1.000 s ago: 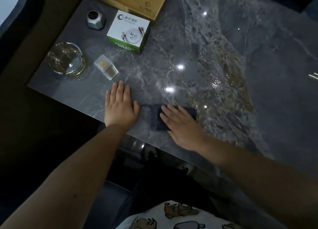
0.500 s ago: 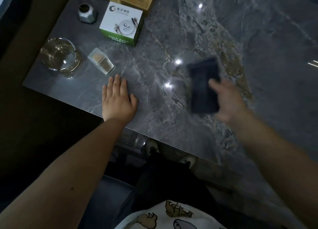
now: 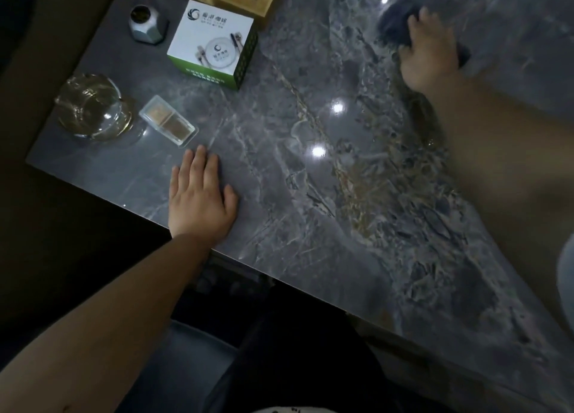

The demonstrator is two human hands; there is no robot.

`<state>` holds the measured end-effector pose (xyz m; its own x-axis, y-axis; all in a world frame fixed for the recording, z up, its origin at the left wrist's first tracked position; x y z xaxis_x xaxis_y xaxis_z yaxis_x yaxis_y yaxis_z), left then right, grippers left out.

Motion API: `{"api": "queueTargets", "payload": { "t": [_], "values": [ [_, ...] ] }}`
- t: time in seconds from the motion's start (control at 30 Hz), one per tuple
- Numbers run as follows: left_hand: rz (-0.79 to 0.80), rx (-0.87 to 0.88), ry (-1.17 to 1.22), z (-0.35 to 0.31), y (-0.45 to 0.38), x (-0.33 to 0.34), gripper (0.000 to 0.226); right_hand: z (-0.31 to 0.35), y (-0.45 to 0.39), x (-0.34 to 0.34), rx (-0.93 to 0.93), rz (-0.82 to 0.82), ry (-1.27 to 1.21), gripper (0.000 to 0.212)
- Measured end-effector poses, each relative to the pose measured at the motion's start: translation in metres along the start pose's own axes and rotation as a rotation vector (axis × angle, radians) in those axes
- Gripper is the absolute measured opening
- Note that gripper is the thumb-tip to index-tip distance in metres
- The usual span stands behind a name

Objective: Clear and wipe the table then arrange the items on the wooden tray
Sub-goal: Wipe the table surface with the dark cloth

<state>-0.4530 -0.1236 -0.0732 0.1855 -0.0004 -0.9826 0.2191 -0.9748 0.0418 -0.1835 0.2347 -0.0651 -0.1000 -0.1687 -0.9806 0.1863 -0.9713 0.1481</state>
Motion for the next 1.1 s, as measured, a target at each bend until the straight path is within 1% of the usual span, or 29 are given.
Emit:
{"api": "queueTargets", "payload": {
  "t": [0.07,0.13,0.2,0.37,0.57,0.63,0.7,0.73,0.77,0.8,0.83,0.87,0.9,0.93,0.97,1.0,1.03,1.07,1.1],
  "values": [
    [0.005,-0.002,-0.002,-0.001,0.000,0.000,0.061,0.003,0.023,-0.004,-0.066,0.055,-0.006,0.052],
    [0.011,-0.004,-0.004,0.000,-0.001,-0.001,0.061,0.011,0.060,-0.004,-0.164,0.072,-0.022,0.051],
    [0.017,-0.006,-0.003,-0.001,-0.001,-0.001,0.061,0.020,0.107,0.003,-0.245,0.097,0.000,0.052],
    [0.015,-0.004,0.001,-0.001,0.000,-0.002,0.059,0.046,0.240,0.028,-0.345,0.170,0.033,0.056],
    [0.028,0.002,0.011,-0.002,0.000,-0.003,0.061,0.060,0.362,0.051,-0.392,0.227,-0.037,0.055],
    [0.028,0.003,0.017,-0.001,0.000,-0.002,0.061,0.064,0.385,0.052,-0.373,0.251,-0.137,0.053],
    [0.031,0.002,0.015,-0.001,0.001,-0.002,0.061,0.061,0.393,0.051,-0.278,0.322,-0.376,0.050],
    [0.029,0.005,0.012,-0.001,0.001,-0.001,0.061,0.059,0.390,0.048,-0.167,0.417,-0.567,0.048],
    [0.025,0.007,0.012,-0.001,0.000,-0.001,0.061,0.058,0.385,0.039,-0.010,0.517,-0.819,0.045],
    [0.023,0.009,0.015,0.000,0.000,-0.001,0.061,0.054,0.377,0.026,0.195,0.581,-1.104,0.038],
    [0.021,0.010,0.016,0.000,0.000,-0.001,0.061,0.045,0.366,0.014,0.405,0.602,-1.357,0.028],
    [0.020,0.010,0.015,0.000,0.000,-0.001,0.061,0.034,0.351,0.003,0.563,0.635,-1.555,0.021],
    [0.021,0.010,0.014,0.000,0.001,-0.001,0.061,0.020,0.333,-0.009,0.626,0.653,-1.693,0.020],
    [0.021,0.009,0.014,0.000,0.001,-0.001,0.061,0.003,0.310,-0.021,0.642,0.623,-1.766,0.023],
    [0.020,0.008,0.016,0.000,0.000,-0.001,0.061,-0.013,0.284,-0.034,0.633,0.541,-1.789,0.025],
    [0.019,0.008,0.016,0.000,0.000,-0.001,0.061,-0.028,0.255,-0.044,0.639,0.413,-1.771,0.024],
    [0.016,0.008,0.014,0.000,0.000,-0.001,0.061,-0.042,0.226,-0.051,0.644,0.260,-1.714,0.022],
    [0.012,0.010,0.014,0.000,0.000,0.000,0.061,-0.056,0.197,-0.059,0.637,0.106,-1.606,0.020],
    [0.010,0.010,0.017,0.000,0.000,0.000,0.060,-0.068,0.169,-0.065,0.631,-0.009,-1.471,0.020]
  ]
}}
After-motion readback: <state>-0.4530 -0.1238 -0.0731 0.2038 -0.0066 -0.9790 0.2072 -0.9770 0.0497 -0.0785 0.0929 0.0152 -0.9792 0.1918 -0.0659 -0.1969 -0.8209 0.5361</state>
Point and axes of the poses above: each hand's wrist, its own y-axis away from the middle knuckle, its own x-axis out of the palm, z = x × y, the point moved 2 cm from there along -y, towards the middle knuckle, and after that the axes turned 11 degrees about x, right-handed, at the moved point
